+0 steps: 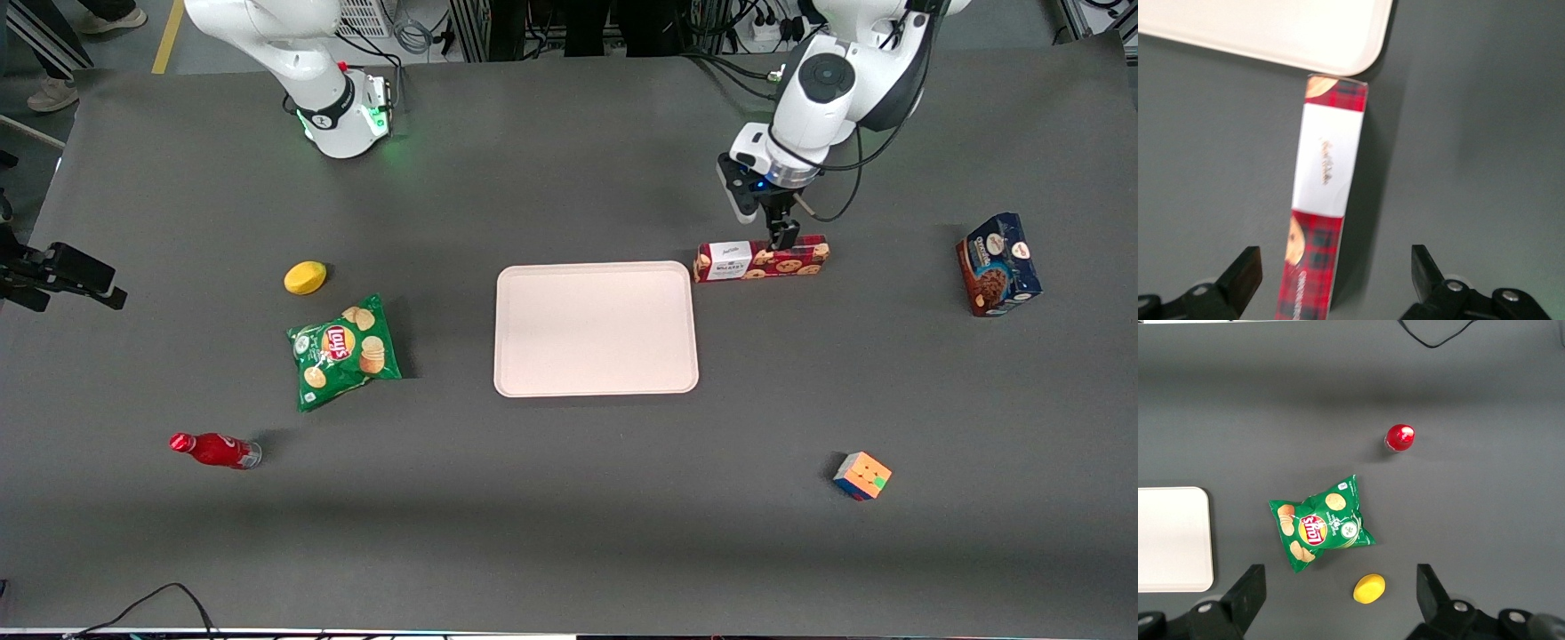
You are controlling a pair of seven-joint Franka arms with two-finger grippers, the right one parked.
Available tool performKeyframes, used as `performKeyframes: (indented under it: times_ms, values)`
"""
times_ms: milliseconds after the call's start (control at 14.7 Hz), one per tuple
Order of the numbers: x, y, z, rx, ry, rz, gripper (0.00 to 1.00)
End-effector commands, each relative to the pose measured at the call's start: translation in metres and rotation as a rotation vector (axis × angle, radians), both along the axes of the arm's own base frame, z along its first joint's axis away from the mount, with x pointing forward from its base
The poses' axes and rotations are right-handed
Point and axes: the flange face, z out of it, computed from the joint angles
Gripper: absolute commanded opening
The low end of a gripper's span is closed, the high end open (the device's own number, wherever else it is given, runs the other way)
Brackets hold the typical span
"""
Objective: Place red cookie box on tray
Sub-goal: 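Align the left gripper along the red box and descend around it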
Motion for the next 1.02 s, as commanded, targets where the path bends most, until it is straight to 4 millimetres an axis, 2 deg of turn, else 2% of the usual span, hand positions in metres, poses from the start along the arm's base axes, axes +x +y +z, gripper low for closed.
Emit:
performKeyframes:
  times_ms: [0,136,339,950]
  values:
    - [-0.018,-0.009,-0.015,0.008,-0.003,-0.063,1.00]
    - [-0.024,-0.016,-0.017,0.014,-0.006,-0.096,1.00]
    - [-0.022,-0.009,-0.023,0.016,-0.009,-0.204,1.00]
    - [-0.008,0.015,-0.035,0.007,0.016,-0.162,1.00]
